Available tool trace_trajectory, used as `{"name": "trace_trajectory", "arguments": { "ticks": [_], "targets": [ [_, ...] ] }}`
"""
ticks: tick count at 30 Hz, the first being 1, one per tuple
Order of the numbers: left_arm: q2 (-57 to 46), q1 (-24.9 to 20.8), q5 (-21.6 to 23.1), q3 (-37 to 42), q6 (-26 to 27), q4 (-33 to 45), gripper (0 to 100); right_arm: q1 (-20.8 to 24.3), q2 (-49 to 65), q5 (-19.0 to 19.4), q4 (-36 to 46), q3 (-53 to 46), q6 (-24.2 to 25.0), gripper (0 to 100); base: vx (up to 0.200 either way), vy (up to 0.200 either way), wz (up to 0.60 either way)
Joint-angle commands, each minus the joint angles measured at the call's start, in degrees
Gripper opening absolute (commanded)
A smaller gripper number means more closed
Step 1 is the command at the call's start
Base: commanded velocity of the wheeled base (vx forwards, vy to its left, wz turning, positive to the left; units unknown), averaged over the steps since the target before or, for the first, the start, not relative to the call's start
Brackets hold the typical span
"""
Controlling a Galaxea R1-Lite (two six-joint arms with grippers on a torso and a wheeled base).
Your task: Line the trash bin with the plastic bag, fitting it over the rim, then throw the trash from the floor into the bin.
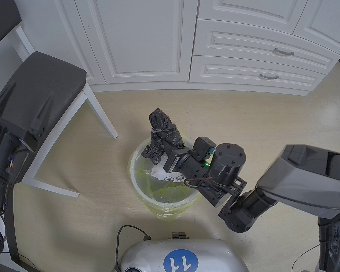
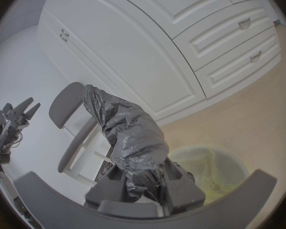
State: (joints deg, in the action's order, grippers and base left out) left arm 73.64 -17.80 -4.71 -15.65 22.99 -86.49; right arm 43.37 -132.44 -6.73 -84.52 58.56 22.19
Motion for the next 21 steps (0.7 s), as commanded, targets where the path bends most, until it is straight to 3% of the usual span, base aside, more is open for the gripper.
{"name": "trace_trajectory", "arguments": {
  "ticks": [1, 6, 14, 21],
  "targets": [
    [5.46, -2.33, -0.13, 0.80, -3.48, -0.17, 100, -0.57, -10.30, 0.14, -1.79, 4.28, 0.23, 0, 0.000, 0.000, 0.00],
    [8.01, -2.07, -0.13, -2.19, -7.87, -0.17, 100, -2.15, -13.64, 0.31, -1.97, 9.02, 0.31, 0, 0.000, 0.000, 0.00],
    [11.87, 3.12, -0.04, -2.01, -16.14, -0.96, 100, -5.76, -19.00, 4.09, -5.48, 12.19, 3.21, 0, 0.000, 0.000, 0.00],
    [7.66, 3.47, -0.13, -0.34, -17.81, -0.96, 100, -6.02, -22.78, 4.97, -5.48, 14.03, 3.13, 0, 0.000, 0.000, 0.00]
  ]
}}
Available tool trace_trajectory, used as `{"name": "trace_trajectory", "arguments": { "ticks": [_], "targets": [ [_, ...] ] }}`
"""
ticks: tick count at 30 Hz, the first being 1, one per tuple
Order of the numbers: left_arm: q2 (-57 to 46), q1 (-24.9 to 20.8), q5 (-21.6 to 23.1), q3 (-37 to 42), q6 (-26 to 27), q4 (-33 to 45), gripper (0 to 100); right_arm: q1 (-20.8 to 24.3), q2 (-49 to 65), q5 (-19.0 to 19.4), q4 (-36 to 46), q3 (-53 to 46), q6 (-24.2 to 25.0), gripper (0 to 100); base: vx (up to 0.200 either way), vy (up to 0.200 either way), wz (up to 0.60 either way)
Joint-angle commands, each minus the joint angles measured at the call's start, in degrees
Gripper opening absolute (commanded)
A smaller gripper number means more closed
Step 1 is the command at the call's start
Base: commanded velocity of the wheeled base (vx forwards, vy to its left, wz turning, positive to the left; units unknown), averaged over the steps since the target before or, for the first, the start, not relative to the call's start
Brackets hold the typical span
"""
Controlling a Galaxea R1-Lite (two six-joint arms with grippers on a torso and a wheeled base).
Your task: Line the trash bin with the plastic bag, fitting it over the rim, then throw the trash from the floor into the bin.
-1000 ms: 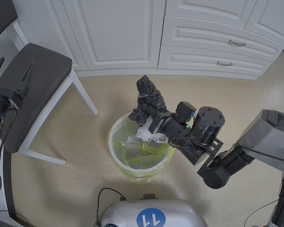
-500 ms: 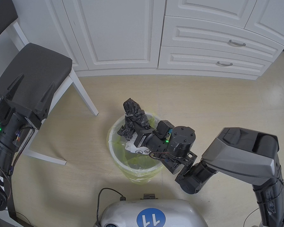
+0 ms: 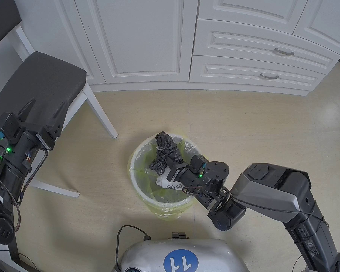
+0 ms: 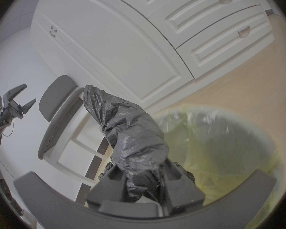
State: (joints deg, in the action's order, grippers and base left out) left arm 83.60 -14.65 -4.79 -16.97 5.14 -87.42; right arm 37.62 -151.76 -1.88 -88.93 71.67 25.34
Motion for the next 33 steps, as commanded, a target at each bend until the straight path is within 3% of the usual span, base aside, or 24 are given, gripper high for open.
{"name": "trace_trajectory", "arguments": {
  "ticks": [1, 13, 14, 33],
  "targets": [
    [-2.66, 0.33, -0.04, 1.06, 0.13, -0.03, 100, -0.18, -3.63, 0.12, -1.07, 1.10, -0.12, 0, 0.000, 0.000, 0.00],
    [-6.00, 0.33, -0.04, 3.17, -0.22, -0.03, 100, 0.52, -2.40, -0.06, -1.07, 1.46, -0.21, 0, 0.000, 0.000, 0.00],
    [-6.00, 0.33, -0.04, 3.17, -0.22, -0.03, 100, 0.52, -2.31, -0.06, -1.07, 1.37, -0.21, 100, 0.000, 0.000, 0.00],
    [-6.00, 0.68, -0.04, 3.61, 0.13, -0.03, 100, 0.79, -1.52, -0.67, -1.07, 1.37, -2.23, 100, 0.000, 0.000, 0.00]
  ]
}}
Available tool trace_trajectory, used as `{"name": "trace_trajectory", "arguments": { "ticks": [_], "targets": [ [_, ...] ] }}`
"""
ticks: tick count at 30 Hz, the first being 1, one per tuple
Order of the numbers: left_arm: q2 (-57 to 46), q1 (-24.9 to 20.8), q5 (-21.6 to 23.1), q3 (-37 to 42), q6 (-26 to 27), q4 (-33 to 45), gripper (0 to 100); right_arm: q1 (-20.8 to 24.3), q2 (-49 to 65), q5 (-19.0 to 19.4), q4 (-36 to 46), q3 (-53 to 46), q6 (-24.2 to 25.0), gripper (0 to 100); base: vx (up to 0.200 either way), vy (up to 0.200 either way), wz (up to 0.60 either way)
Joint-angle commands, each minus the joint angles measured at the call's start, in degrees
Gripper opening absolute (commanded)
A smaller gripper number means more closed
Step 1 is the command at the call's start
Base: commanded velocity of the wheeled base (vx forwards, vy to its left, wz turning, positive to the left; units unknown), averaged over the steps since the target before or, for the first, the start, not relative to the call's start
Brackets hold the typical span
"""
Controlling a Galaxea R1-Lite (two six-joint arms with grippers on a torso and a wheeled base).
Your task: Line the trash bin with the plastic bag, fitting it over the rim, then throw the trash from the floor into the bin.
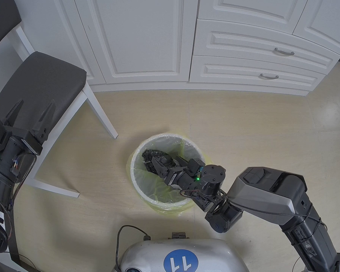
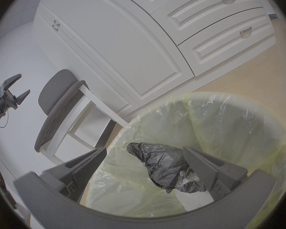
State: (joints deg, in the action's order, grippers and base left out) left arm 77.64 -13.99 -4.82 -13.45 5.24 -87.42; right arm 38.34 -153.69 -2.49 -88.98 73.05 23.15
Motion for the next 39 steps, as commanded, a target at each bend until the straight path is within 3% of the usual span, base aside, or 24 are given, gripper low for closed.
{"name": "trace_trajectory", "arguments": {
  "ticks": [1, 11, 15, 17, 19, 20, 25, 26, 32, 36, 39],
  "targets": [
    [-0.03, 0.02, -0.02, 0.09, 0.03, -0.03, 100, 0.16, 1.11, -0.06, -1.02, -0.36, -0.03, 100, 0.000, 0.000, 0.00],
    [-0.83, 0.02, -0.02, 2.20, -0.32, -0.03, 100, 3.58, 16.93, 0.11, -1.02, -14.34, -2.76, 100, 0.000, 0.000, 0.00],
    [-1.35, 0.55, -0.63, 4.83, 0.30, 0.06, 100, 2.79, 20.97, 0.38, -1.02, -18.47, -7.86, 100, 0.000, 0.000, 0.00],
    [-1.70, 1.60, -1.69, 9.05, 1.53, -0.03, 100, 1.30, 24.05, 0.99, -1.02, -22.42, -12.78, 100, 0.000, 0.000, 0.00],
    [-1.70, 1.69, -1.69, 9.75, 1.79, -0.03, 100, 0.86, 24.58, 1.34, -1.02, -23.39, -13.92, 100, 0.000, 0.000, 0.00],
    [-1.79, 2.31, -1.95, 11.60, 1.53, -0.03, 100, -1.07, 27.48, 2.66, -1.02, -27.43, -17.61, 100, 0.000, 0.000, 0.00],
    [-1.53, 3.45, -6.35, 12.74, 1.44, 0.32, 100, -6.08, 33.10, 4.60, -1.02, -34.90, -23.06, 100, 0.000, 0.000, 0.00],
    [-1.53, 3.27, -8.28, 13.27, 1.44, 0.23, 100, -9.25, 36.44, 5.30, -1.02, -38.77, -26.14, 100, 0.000, 0.000, 0.00],
    [-0.83, 1.87, -8.37, 12.48, 1.44, 0.06, 100, -13.91, 45.14, 6.62, -1.02, -50.28, -27.72, 100, 0.000, 0.000, 0.00],
    [-2.41, -0.51, -8.28, 9.84, 1.35, 0.14, 100, -13.91, 48.57, 5.21, -1.02, -58.54, -27.46, 100, 0.000, 0.000, 0.00],
    [-2.67, -1.30, -7.75, 10.11, 1.09, 0.85, 100, -12.32, 53.93, -1.29, -1.02, -67.77, -26.93, 100, 0.000, 0.000, 0.00]
  ]
}}
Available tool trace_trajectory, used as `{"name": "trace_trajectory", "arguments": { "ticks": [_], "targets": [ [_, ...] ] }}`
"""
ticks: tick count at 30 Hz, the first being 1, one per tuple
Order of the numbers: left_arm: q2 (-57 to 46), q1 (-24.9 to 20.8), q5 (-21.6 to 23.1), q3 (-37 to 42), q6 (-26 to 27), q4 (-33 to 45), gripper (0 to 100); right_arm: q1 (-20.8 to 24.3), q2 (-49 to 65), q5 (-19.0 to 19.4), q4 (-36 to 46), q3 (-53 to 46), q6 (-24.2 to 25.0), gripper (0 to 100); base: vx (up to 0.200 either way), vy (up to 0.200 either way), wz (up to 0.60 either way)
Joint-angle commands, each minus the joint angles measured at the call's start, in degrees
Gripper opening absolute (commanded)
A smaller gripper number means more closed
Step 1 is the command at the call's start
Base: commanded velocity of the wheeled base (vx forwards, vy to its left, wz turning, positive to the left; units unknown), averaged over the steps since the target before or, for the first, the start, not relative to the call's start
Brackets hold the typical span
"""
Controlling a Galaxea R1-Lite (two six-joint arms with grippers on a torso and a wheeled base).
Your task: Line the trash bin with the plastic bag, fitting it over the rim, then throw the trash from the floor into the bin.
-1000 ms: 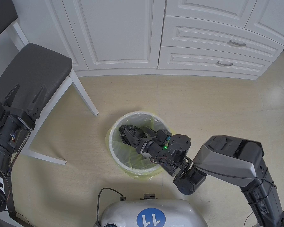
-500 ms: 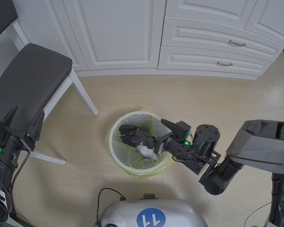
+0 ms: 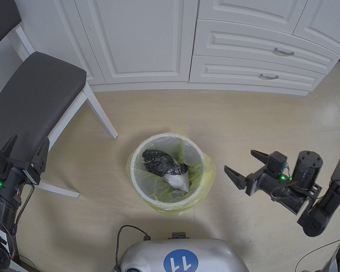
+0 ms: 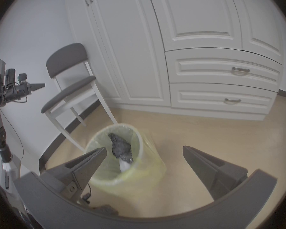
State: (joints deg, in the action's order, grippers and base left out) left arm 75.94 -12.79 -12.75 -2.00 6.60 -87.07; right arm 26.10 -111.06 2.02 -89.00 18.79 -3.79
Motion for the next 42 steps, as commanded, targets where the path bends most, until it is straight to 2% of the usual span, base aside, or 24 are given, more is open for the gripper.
{"name": "trace_trajectory", "arguments": {
  "ticks": [1, 2, 3, 5, 8, 11, 16, 19, 23, 25, 29, 31, 32, 34, 37, 39, 42],
  "targets": [
    [-0.61, -2.51, 0.45, -1.08, -0.71, 0.49, 100, 1.23, 13.06, -7.74, -1.00, -15.27, 0.63, 100, 0.000, 0.000, 0.00],
    [-0.61, -2.51, 0.45, -1.08, -0.71, 0.49, 100, 1.23, 13.06, -7.74, -1.00, -15.27, 0.63, 100, 0.000, 0.000, 0.00],
    [-0.44, -2.51, 1.06, -0.73, -3.17, 0.49, 100, 4.75, 16.40, -11.96, -1.00, -17.64, 3.88, 100, 0.000, 0.000, 0.00],
    [-0.35, -2.42, 3.26, -0.73, -6.95, 0.67, 100, 7.03, 18.24, -16.17, -1.00, -18.17, 8.01, 100, 0.000, 0.000, 0.00],
    [1.85, -1.01, 7.48, -0.73, -12.22, 0.76, 100, 6.95, 17.80, -20.92, -1.00, -16.94, 13.55, 100, 0.000, 0.000, 0.00],
    [4.84, 1.71, 8.88, -1.16, -14.07, 0.14, 100, 4.84, 16.22, -22.15, -1.00, -15.18, 16.97, 100, 0.000, 0.000, 0.00],
    [5.36, 2.07, 8.80, -0.64, -10.46, -0.30, 100, 1.32, 15.52, -22.15, -1.00, -15.01, 16.62, 100, 0.000, 0.000, 0.00],
    [3.87, 2.07, 8.36, -0.11, -6.16, -0.39, 100, -5.01, 15.96, -22.06, -1.00, -14.92, 13.81, 100, 0.000, 0.000, 0.00],
    [-0.79, 2.24, 8.36, -0.81, -0.44, -0.30, 100, -14.85, 16.40, -21.62, -1.00, -14.83, 6.52, 100, 0.000, 0.000, 0.00],
    [-3.34, 2.94, 8.36, -1.96, 1.05, -0.12, 100, -18.19, 17.80, -21.54, -1.00, -14.48, 3.18, 100, 0.000, 0.000, 0.00],
    [-7.29, 4.35, 8.36, -3.01, 1.93, 0.58, 100, -19.42, 24.48, -20.74, -1.00, -14.13, -1.39, 100, 0.000, 0.000, 0.00],
    [-7.38, 4.44, 8.36, -3.01, 1.93, 0.58, 100, -19.42, 24.84, -20.66, -1.00, -14.13, -1.66, 100, 0.000, 0.000, 0.00],
    [-9.67, 6.28, 8.36, -3.10, 2.90, 0.58, 100, -19.42, 32.57, -18.72, -1.00, -13.34, -6.93, 100, 0.000, 0.000, 0.00],
    [-12.13, 6.81, 8.27, -3.27, 4.83, 0.67, 100, -19.60, 38.46, -16.17, -1.00, -12.11, -9.66, 100, 0.000, 0.000, 0.00],
    [-15.91, 6.90, 8.27, -4.68, 5.53, 1.99, 100, -20.91, 44.70, -11.78, -0.47, -11.14, -10.01, 100, 0.000, 0.000, 0.00],
    [-19.25, 7.08, 8.18, -5.56, 5.53, 4.89, 100, -24.61, 48.92, -9.05, 3.57, -9.91, -9.66, 100, 0.000, 0.000, 0.00],
    [-25.22, 6.99, 8.36, -7.05, 5.62, 11.92, 100, -29.44, 53.31, -7.38, 10.61, -7.18, -7.28, 100, 0.000, 0.000, 0.00]
  ]
}}
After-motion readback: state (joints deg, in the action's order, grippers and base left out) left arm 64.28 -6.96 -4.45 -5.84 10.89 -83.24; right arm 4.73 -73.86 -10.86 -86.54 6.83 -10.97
